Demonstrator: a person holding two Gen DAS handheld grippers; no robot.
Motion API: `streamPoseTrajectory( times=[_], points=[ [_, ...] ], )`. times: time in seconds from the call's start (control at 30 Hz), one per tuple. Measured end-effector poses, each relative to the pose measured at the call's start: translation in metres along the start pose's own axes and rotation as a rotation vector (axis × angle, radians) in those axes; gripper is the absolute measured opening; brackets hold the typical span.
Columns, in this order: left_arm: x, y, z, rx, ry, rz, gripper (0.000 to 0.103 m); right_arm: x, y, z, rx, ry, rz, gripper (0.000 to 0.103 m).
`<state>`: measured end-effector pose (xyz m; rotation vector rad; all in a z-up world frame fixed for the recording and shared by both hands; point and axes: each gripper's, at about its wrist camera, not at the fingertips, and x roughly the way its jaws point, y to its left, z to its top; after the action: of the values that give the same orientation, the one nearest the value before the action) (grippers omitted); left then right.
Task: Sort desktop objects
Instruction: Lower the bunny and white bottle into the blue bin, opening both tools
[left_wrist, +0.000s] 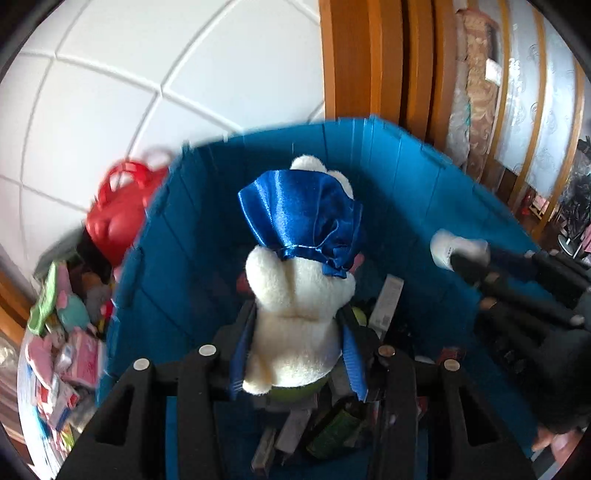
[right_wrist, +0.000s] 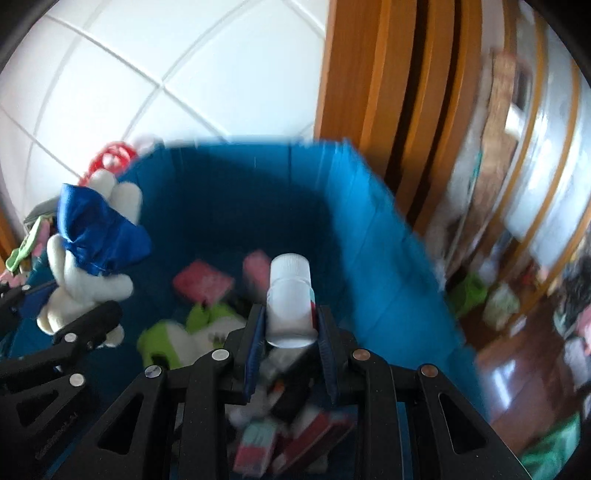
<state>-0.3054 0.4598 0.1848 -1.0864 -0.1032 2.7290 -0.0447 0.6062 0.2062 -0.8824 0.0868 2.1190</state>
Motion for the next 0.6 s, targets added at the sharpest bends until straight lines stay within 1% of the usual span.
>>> streamPoseTrajectory(
  times=[0.07,0.1,0.23,0.27,0.3,0.37,0.47,0.57,0.6],
  points=[
    [0.0001,0.0029,-0.0013,-0.015,-0.005,-0.002,0.043,0.0006,0.0007,-0.0002,0.003,0.007,-0.013,0.028],
    [0.0015,0.003,-0.0024,-0.015,0.005,-0.009,0.043,0.0025,0.0013,0.0,-0.004,0.015,-0.01,0.028],
    [0.0023,0.0049,-0.0051,-0.028,0.01,-0.013,0.047,0.0069,0.0043,-0.0005,-0.014,0.045,-0.017,0.028],
    [0.002,0.0051,-0.0058,-0.03,0.009,-0.01,0.051,0.007,0.0048,-0.0011,-0.015,0.046,-0.016,0.028],
    [0.0018,0.0046,-0.0063,-0.027,0.009,-0.009,0.059,0.0073,0.0054,-0.0016,-0.017,0.047,-0.022,0.028],
    [0.0005,0.0025,-0.0068,-0.016,0.003,-0.002,0.065,0.007,0.0078,-0.0019,-0.022,0.046,-0.035,0.028],
    [-0.0032,-0.0006,-0.0073,0.002,-0.015,0.011,0.065,0.0057,0.0091,-0.0022,-0.02,0.042,-0.051,0.029],
    [-0.0031,0.001,-0.0069,0.0,-0.014,0.007,0.065,0.0056,0.006,-0.0023,0.0,0.043,-0.051,0.034],
    [-0.0028,0.0018,-0.0068,-0.005,-0.013,0.006,0.065,0.0055,0.0043,-0.0022,0.011,0.044,-0.047,0.041]
  ],
)
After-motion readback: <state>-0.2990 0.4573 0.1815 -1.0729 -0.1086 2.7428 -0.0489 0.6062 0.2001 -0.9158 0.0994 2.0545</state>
